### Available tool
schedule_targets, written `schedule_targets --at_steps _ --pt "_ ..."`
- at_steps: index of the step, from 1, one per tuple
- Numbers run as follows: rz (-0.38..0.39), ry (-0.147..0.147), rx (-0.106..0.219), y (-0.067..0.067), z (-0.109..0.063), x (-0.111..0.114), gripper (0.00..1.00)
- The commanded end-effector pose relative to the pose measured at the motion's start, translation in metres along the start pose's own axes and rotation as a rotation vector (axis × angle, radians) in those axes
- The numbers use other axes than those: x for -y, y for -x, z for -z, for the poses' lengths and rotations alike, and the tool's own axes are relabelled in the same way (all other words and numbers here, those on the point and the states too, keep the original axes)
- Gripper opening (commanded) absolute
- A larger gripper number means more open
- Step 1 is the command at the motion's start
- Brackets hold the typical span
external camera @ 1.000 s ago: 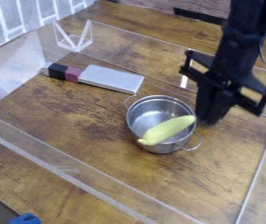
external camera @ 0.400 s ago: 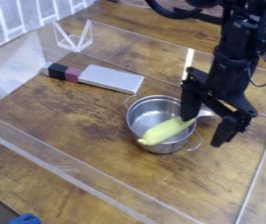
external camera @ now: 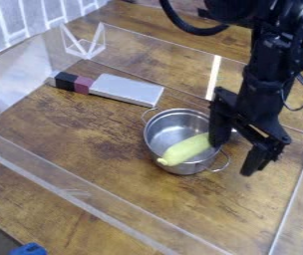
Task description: Move the toy knife to the right side of the table
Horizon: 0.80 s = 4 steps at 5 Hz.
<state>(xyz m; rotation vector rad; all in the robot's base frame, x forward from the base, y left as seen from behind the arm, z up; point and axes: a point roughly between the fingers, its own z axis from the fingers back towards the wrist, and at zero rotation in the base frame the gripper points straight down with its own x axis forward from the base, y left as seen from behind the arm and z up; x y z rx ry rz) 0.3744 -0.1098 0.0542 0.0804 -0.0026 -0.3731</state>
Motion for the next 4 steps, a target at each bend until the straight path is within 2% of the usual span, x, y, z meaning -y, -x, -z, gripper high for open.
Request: schedule_targets --at_steps 1,2,4 --pt "0.019 0.001 0.037 0.001 -0.008 -0.019 0.0" --pt "0.05 0.001 0.041 0.004 -0.012 -0.027 0.0" --pt "0.098 -0.029 0.073 0.01 -0.052 -0.045 0.0"
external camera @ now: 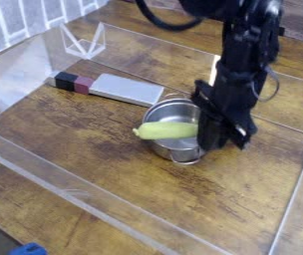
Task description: Move the toy knife to the right side of the table
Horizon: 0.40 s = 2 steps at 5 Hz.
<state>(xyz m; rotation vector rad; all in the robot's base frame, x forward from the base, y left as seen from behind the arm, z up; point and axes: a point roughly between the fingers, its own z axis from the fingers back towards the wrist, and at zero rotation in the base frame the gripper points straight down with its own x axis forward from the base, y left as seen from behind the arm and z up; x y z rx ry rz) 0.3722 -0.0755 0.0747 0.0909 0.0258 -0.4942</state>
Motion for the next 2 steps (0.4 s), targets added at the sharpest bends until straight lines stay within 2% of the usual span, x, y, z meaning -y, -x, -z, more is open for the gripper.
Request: schedule_targets --at_steps 1,2 --pt "-0.038 -0.049 0.116 -0.013 -0.048 -0.014 0.0" --pt "-0.003 -0.064 0.123 -0.023 -0.049 -0.013 0.0"
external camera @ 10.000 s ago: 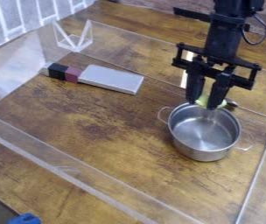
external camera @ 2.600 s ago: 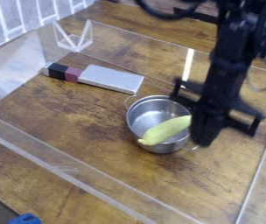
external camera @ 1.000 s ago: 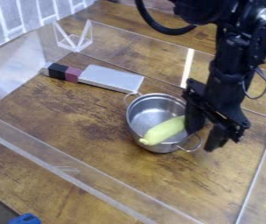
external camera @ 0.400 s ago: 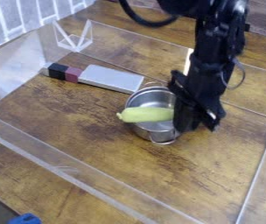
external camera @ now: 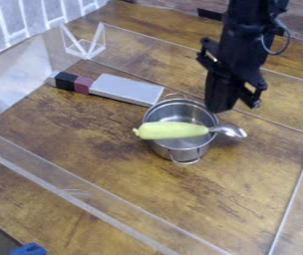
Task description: Move the toy knife to the right side of the table
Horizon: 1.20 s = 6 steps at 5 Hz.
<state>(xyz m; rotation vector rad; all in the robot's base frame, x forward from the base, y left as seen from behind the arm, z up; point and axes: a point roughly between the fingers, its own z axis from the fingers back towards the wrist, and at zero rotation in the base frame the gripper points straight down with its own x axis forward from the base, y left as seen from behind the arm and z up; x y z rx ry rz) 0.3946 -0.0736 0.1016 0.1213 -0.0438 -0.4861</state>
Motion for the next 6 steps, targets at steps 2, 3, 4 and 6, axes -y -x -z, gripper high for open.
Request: schedule_targets --at_steps 2,3,4,6 --pt "0.169 0.0 0.094 -0.008 -0.031 0.016 0.0" --pt "0.144 -0.005 0.102 -0.01 -0.03 0.015 0.0" --pt "0.114 -0.014 0.113 -0.011 -0.031 0.015 0.0" --pt "0.011 -0.033 0.111 -0.009 -0.038 -0.001 0.0"
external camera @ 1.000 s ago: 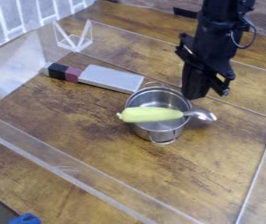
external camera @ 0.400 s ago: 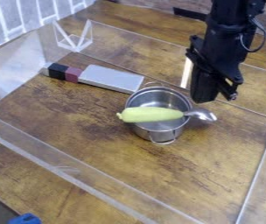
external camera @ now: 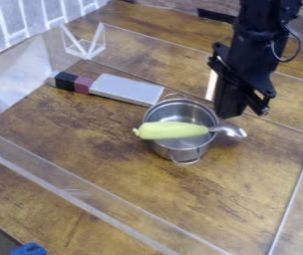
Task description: Move the toy knife to the right side of the table
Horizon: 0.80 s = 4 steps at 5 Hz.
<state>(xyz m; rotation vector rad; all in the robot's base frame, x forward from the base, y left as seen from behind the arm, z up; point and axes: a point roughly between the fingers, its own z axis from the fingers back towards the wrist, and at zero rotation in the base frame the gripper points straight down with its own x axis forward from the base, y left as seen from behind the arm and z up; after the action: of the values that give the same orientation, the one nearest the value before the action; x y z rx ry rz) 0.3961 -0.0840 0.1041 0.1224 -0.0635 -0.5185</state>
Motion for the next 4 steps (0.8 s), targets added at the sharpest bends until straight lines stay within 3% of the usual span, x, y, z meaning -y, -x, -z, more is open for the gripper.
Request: schedule_targets --at_steps 1,4 --pt "-0.092 -0.04 0.083 0.0006 -0.0415 -0.0129 0.0" --pt "-0.35 -0.08 0.066 0.0013 -0.0479 -0.0159 0.0"
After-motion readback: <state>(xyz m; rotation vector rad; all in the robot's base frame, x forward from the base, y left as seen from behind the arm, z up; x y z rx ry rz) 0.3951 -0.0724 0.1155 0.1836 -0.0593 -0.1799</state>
